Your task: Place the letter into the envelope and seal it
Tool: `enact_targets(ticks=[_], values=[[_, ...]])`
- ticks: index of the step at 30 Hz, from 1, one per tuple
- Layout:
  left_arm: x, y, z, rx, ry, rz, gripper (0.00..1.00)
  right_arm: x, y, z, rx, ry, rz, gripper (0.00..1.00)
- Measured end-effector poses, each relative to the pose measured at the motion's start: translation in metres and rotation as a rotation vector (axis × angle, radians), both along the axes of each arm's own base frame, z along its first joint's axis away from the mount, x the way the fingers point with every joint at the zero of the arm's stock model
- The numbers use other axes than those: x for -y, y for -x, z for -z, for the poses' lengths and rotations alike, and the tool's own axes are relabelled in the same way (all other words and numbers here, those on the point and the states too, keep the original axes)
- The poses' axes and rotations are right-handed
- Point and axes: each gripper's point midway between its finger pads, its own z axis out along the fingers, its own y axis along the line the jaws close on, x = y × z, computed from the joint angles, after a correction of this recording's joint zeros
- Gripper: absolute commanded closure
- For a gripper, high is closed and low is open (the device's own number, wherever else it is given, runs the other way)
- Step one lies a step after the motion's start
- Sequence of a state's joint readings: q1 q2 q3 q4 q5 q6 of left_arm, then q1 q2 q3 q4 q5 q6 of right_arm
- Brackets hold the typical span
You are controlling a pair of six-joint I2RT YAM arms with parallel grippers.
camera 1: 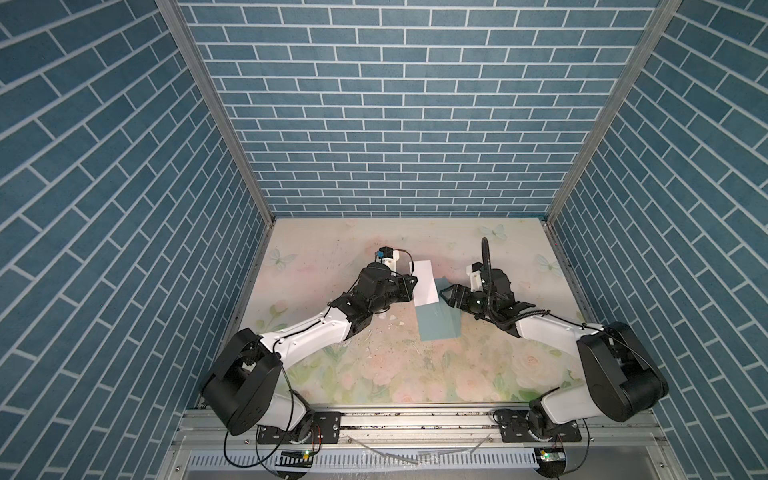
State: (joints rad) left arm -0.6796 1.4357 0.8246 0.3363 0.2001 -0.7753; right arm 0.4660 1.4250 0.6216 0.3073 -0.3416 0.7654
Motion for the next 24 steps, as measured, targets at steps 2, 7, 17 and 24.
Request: enact_targets(ticks=[2, 7, 17, 24], values=[[-0.001, -0.003, -0.006, -0.007, 0.037, -0.004, 1.00, -0.001, 0.000, -0.016, 0.052, -0.051, 0.001, 0.08], [-0.003, -0.007, -0.015, -0.020, 0.101, -0.005, 1.00, 0.001, -0.002, -0.049, 0.148, -0.183, 0.015, 0.01], [0.000, -0.011, -0.039, -0.019, 0.230, 0.008, 1.00, -0.017, -0.002, -0.096, 0.215, -0.415, -0.055, 0.01], [0.001, -0.012, -0.052, -0.012, 0.290, 0.018, 1.00, -0.035, 0.001, -0.089, 0.143, -0.521, -0.121, 0.10]])
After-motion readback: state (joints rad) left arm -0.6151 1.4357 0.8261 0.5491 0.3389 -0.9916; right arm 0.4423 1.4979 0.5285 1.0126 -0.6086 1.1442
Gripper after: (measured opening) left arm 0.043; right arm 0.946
